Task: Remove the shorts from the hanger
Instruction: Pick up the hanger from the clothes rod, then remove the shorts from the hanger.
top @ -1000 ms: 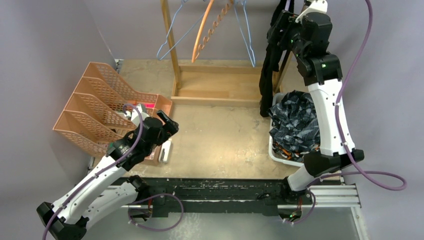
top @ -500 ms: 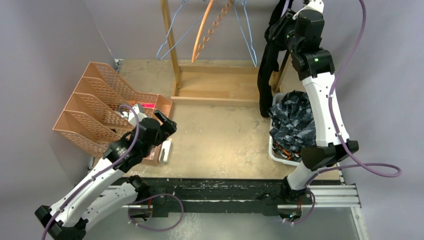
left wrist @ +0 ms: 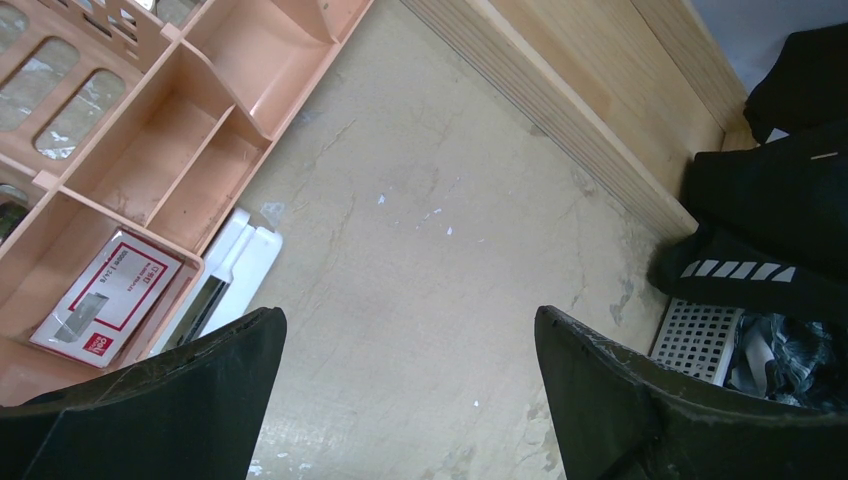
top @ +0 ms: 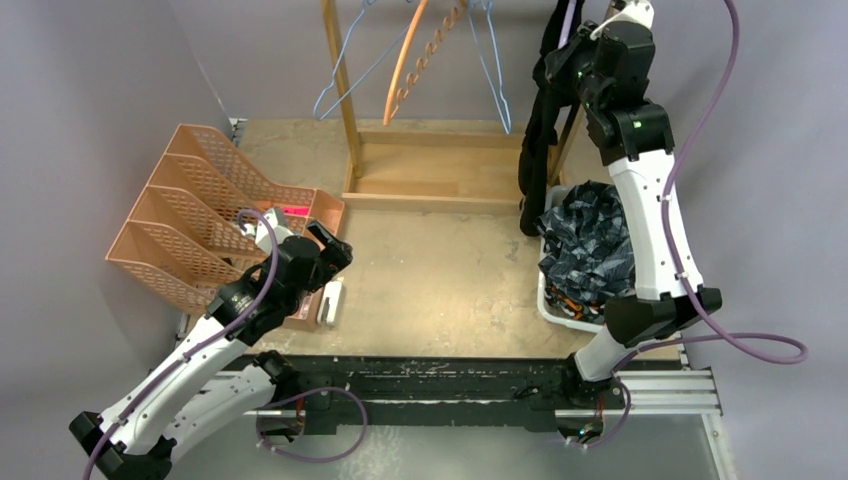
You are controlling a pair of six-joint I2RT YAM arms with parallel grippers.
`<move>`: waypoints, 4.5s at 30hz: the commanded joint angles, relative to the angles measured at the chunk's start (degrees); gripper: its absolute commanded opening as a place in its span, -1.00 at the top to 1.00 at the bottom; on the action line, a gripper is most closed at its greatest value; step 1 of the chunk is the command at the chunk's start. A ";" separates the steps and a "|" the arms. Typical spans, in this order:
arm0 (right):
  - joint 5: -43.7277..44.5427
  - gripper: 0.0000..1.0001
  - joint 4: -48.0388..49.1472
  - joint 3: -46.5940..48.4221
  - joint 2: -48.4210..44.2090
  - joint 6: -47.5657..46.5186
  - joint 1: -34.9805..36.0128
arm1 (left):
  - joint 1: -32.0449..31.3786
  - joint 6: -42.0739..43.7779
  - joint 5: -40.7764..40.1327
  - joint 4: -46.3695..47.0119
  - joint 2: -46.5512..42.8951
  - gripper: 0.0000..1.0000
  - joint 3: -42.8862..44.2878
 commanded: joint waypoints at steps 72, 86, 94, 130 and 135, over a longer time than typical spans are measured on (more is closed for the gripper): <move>-15.15 1.00 21.02 -14.28 -16.80 21.19 -5.07 | 0.31 0.08 -1.11 0.05 -0.44 -0.89 2.64; -17.47 1.00 20.05 -38.89 -33.76 21.71 -5.07 | 0.30 0.25 0.27 1.02 0.20 -0.89 2.38; -33.32 1.00 20.84 -60.16 -47.16 22.52 -4.83 | 0.28 0.07 1.20 2.67 1.38 -0.88 1.87; -52.11 1.00 30.57 -75.16 -50.05 16.58 11.76 | 0.35 0.98 15.16 21.63 4.62 -0.68 -2.45; -51.31 1.00 38.74 -76.77 -48.06 20.14 15.29 | 0.34 3.25 22.57 29.98 5.65 -0.64 -3.05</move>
